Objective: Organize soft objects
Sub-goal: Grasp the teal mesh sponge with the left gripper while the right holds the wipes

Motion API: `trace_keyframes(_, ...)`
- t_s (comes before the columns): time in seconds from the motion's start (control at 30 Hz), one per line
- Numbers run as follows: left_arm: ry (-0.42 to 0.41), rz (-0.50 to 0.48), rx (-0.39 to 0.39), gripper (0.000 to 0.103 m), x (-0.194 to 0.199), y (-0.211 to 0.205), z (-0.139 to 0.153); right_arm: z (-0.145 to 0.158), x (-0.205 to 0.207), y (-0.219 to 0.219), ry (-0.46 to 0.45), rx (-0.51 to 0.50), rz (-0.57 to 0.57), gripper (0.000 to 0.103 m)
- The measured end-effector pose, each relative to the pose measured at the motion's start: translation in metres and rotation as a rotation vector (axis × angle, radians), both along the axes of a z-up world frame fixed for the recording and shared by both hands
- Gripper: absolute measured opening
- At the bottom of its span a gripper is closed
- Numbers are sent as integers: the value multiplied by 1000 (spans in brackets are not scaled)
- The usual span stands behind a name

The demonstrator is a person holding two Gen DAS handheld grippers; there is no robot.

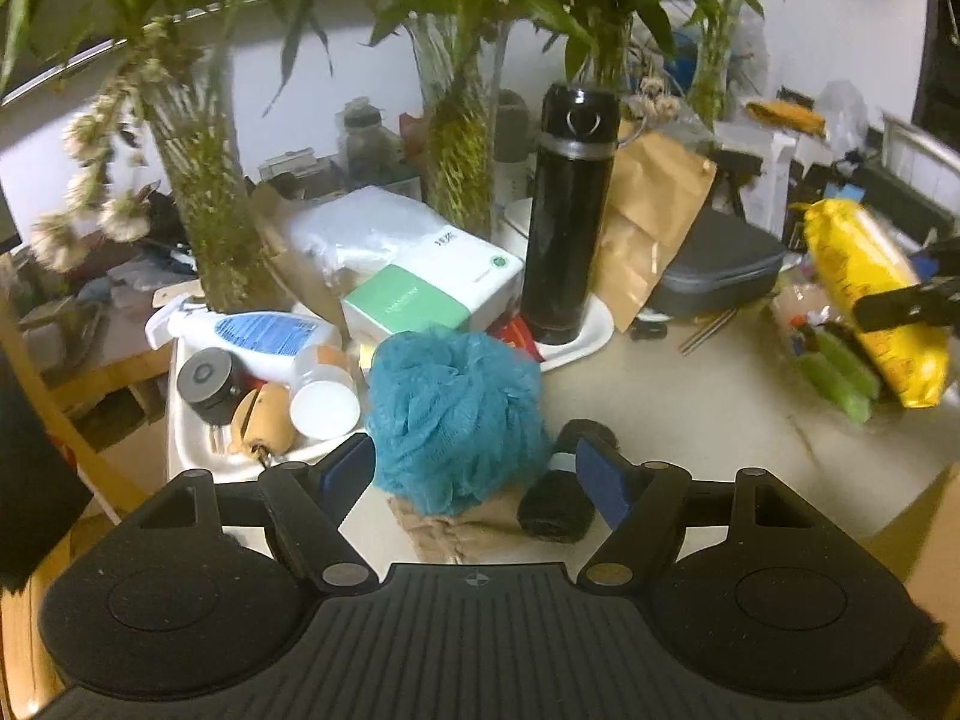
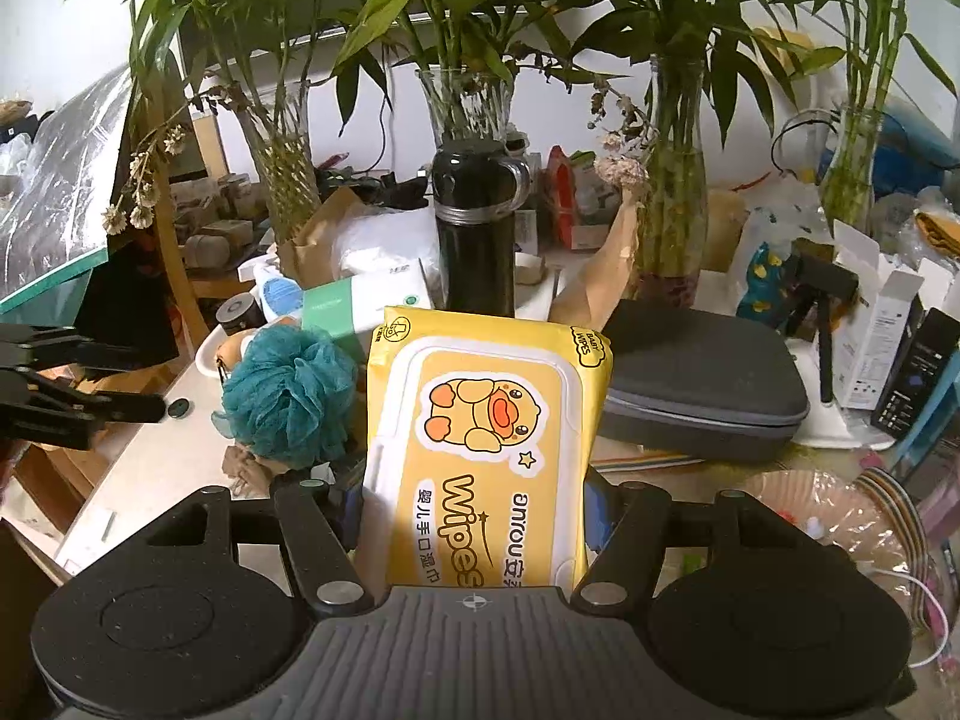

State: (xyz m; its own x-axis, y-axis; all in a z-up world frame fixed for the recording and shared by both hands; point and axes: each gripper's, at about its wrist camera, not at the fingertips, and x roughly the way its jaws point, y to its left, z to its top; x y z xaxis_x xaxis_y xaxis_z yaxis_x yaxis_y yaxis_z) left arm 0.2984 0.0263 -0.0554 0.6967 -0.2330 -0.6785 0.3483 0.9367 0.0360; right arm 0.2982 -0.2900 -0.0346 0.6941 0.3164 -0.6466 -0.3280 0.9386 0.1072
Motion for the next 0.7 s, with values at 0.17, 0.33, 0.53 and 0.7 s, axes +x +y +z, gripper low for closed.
trace_keyframes(0.17, -19, -33, 46, 73, 21, -5, -16, -2, 3, 2, 11, 2, 11, 67)
trace_keyframes(0.33, -11, -60, 93, 73, 40, -10, -33, -1, 5, 3, 12, 18, 13, 67)
trace_keyframes(0.53, 7, -91, 145, 51, 56, -15, -52, -2, 7, 8, 15, 23, 32, 67)
trace_keyframes(0.7, 29, -88, 132, 27, 62, -16, -59, -2, 10, 7, 19, 24, 25, 67)
